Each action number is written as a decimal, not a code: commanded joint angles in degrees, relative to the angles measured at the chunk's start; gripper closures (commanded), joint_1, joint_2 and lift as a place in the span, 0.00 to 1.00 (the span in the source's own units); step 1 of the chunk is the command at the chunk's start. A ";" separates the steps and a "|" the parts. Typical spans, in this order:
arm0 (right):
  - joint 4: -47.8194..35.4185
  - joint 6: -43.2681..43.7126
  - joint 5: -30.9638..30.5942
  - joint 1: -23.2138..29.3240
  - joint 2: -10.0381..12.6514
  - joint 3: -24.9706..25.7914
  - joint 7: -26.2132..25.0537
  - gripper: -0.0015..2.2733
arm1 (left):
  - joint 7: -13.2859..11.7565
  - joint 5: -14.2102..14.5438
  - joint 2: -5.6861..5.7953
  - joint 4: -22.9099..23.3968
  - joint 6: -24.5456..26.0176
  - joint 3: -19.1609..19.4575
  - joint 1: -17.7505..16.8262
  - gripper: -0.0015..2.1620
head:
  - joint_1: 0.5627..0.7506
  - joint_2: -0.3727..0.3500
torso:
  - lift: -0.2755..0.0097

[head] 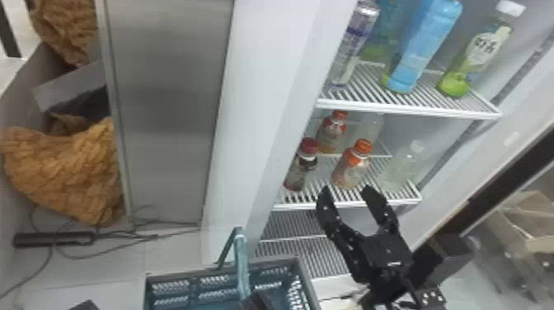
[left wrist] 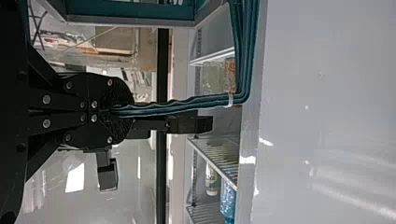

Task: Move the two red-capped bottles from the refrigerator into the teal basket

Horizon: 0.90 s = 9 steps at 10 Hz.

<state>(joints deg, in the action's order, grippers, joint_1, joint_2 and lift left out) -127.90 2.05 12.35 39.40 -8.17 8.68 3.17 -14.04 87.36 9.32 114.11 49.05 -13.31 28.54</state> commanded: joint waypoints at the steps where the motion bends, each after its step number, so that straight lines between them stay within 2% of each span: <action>1: 0.29 0.06 -0.24 -0.03 0.00 0.00 0.00 0.13 | -0.02 0.05 0.00 0.00 -0.12 -0.06 0.00 0.54 | 0.70 0.03 | 0.18; 6: 2.12 1.75 -0.92 -0.45 0.00 0.23 0.26 0.11 | 0.07 0.05 0.09 0.00 -0.12 -0.06 0.00 0.54 | 0.70 0.03 | 0.18; 9: 7.32 1.75 -1.95 -4.53 0.00 0.23 1.40 0.11 | 0.07 0.05 0.09 0.00 -0.12 -0.18 -0.14 0.54 | 0.70 0.03 | 0.18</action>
<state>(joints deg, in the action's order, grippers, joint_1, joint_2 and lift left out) -121.59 3.81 10.84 35.97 -8.17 8.90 4.47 -13.97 87.41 9.40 114.11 48.93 -13.46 28.51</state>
